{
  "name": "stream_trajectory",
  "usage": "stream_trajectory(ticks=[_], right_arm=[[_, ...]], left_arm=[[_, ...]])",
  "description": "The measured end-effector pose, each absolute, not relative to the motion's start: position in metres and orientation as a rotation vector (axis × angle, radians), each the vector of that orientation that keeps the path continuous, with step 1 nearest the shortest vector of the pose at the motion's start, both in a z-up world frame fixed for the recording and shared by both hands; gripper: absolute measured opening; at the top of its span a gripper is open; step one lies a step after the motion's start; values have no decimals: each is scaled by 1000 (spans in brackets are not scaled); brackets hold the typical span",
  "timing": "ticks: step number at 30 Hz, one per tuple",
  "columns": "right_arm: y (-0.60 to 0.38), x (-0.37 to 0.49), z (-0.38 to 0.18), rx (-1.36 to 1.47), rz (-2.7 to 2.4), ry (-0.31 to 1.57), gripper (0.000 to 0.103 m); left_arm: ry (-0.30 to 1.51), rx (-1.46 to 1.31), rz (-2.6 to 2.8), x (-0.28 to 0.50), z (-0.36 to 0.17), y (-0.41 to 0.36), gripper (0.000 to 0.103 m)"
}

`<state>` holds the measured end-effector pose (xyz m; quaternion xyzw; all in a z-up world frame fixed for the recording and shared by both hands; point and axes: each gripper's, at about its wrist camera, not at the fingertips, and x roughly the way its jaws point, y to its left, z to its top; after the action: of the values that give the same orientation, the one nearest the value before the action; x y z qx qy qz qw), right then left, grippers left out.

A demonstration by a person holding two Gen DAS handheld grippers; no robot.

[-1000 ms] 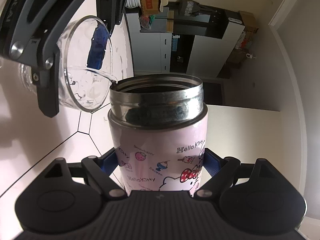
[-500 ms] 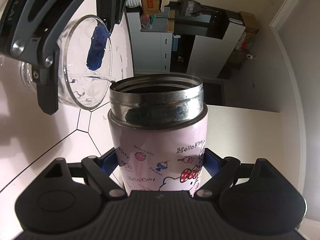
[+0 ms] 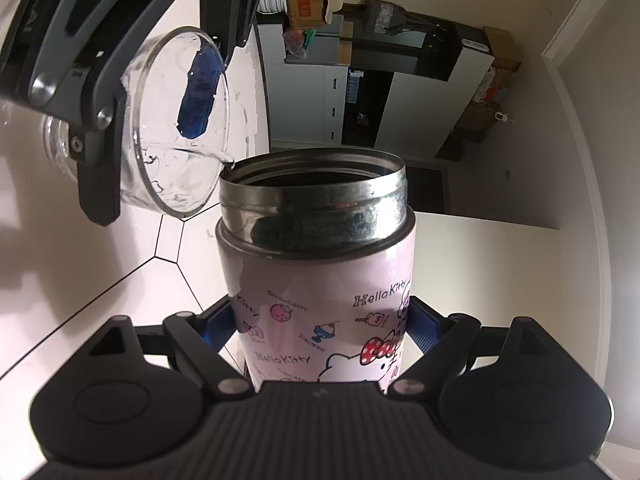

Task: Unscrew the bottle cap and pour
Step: 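Tilt the pink Hello Kitty jar with the right tool while the left tool holds the glass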

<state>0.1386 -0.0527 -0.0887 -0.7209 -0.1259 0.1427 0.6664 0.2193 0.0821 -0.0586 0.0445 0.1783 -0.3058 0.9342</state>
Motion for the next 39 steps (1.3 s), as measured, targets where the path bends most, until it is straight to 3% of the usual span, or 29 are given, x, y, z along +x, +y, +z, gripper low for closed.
stream_trajectory(ticks=[39], right_arm=[[-46,144,-102,-1725,302,-311,88]], left_arm=[[366,88,-625,219,-60,80,88]])
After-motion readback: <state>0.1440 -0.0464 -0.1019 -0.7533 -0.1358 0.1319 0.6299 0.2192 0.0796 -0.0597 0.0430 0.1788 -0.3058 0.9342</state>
